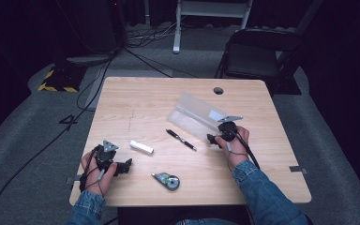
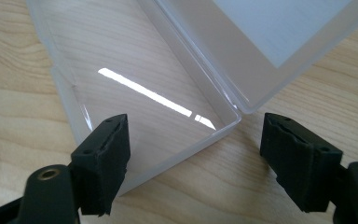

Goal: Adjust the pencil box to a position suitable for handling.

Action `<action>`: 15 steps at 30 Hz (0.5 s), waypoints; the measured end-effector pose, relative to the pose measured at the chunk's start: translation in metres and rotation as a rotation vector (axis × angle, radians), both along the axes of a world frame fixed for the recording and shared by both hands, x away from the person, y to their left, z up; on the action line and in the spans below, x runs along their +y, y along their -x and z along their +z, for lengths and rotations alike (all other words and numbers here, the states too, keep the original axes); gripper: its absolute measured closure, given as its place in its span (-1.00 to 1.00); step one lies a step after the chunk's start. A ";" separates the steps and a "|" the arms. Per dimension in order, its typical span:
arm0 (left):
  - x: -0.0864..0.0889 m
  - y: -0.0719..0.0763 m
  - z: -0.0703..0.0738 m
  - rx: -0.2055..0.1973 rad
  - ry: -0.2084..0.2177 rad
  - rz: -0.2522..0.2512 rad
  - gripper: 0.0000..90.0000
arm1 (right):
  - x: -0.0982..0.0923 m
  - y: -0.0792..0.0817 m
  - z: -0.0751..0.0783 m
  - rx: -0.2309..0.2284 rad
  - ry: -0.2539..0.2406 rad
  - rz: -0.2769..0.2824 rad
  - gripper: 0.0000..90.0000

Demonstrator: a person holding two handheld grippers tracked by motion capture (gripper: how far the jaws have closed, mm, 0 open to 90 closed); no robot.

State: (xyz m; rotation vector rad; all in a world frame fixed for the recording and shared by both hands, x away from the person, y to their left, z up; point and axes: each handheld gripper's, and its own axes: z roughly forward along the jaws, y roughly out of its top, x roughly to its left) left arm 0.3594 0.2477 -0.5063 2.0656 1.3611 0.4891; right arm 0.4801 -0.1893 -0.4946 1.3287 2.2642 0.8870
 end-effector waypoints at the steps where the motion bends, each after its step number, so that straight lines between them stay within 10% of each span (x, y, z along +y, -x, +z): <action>1: 0.000 0.001 0.000 0.000 0.001 -0.005 -1.00 | -0.004 0.003 0.000 0.005 -0.005 0.006 -0.44; 15: 0.002 0.004 0.000 0.001 0.001 -0.021 -1.00 | -0.029 0.024 0.002 0.015 -0.001 0.126 -0.32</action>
